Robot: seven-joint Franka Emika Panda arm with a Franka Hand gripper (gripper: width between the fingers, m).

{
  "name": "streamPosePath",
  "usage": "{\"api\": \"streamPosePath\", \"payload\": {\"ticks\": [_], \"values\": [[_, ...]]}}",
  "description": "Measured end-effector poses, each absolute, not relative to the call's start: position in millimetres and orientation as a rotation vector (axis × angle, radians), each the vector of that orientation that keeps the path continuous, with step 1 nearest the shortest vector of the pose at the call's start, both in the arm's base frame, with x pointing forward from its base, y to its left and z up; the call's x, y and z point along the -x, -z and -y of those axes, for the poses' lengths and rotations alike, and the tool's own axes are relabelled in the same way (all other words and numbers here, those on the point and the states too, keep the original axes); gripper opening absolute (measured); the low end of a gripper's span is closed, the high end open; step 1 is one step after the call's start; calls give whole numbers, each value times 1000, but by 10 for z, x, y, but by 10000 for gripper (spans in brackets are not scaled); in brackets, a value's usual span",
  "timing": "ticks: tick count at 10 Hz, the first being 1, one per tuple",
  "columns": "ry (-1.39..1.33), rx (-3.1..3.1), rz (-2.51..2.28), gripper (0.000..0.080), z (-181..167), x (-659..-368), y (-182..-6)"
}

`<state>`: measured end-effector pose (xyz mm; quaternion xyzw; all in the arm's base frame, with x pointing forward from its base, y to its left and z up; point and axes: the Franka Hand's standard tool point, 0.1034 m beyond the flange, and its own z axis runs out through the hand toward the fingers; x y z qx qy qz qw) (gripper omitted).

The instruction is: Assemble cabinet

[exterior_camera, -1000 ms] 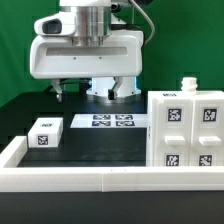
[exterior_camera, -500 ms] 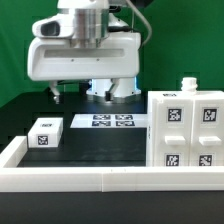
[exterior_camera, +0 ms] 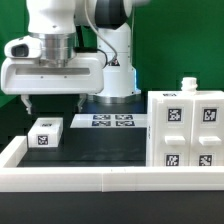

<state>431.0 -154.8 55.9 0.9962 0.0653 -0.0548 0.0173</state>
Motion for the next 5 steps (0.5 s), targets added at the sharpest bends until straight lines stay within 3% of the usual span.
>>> {"api": "streamPosePath", "payload": {"ticks": [5], "values": [[211,-3092,-225,796,1698,-4223,-416]]}}
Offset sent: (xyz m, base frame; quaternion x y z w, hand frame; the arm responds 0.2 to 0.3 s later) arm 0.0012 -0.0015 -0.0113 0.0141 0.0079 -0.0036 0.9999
